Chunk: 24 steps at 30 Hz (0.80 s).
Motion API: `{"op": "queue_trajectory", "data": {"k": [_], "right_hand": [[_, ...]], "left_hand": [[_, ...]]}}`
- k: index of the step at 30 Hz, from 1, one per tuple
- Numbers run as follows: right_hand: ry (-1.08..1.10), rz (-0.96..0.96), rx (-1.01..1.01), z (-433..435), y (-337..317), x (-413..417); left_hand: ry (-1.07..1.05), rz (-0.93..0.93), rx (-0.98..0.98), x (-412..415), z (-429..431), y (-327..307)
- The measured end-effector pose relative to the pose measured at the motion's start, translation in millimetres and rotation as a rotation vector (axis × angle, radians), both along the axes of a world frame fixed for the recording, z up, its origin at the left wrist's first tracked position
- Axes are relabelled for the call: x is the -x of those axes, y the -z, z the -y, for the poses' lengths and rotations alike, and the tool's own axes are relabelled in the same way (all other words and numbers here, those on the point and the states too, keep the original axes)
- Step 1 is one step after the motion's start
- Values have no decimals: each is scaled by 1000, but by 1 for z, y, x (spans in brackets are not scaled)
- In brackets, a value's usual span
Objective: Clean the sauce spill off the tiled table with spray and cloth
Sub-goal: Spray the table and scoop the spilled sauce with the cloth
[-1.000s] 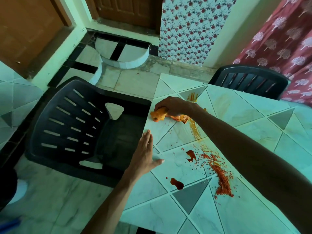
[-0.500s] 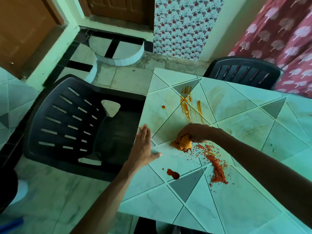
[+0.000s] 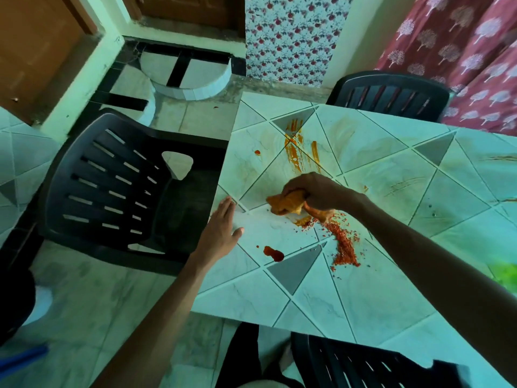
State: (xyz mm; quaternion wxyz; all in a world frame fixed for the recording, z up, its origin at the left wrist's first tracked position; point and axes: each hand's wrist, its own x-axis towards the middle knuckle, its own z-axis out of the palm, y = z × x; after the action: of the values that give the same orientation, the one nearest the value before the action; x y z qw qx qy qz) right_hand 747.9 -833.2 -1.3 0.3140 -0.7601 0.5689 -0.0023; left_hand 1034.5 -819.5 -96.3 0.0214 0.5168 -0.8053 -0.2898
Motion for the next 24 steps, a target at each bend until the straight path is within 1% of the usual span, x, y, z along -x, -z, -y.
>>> {"op": "queue_trajectory", "data": {"k": [6,10,13,18,21,24], "right_hand": [[-182,-184,212,2,23,-66],[-237,-214,275,-18,41,-57],[-207,-189,250,-44,44,-34],[-181,-224,243,-87,40,-1],[-127,-164,270,-104,34,12],[18,-48,366,-113,21,21]], "left_hand": [[-64,26,-20,-15,-48,2],[-79,21,-25,-20,-68,5],[-87,28,-14,-18,-80,6],[-105,45,-30,-6,-90,4],[-99,59,-51,-1,-94,6],[-67,74,-48,3,-96,6]]}}
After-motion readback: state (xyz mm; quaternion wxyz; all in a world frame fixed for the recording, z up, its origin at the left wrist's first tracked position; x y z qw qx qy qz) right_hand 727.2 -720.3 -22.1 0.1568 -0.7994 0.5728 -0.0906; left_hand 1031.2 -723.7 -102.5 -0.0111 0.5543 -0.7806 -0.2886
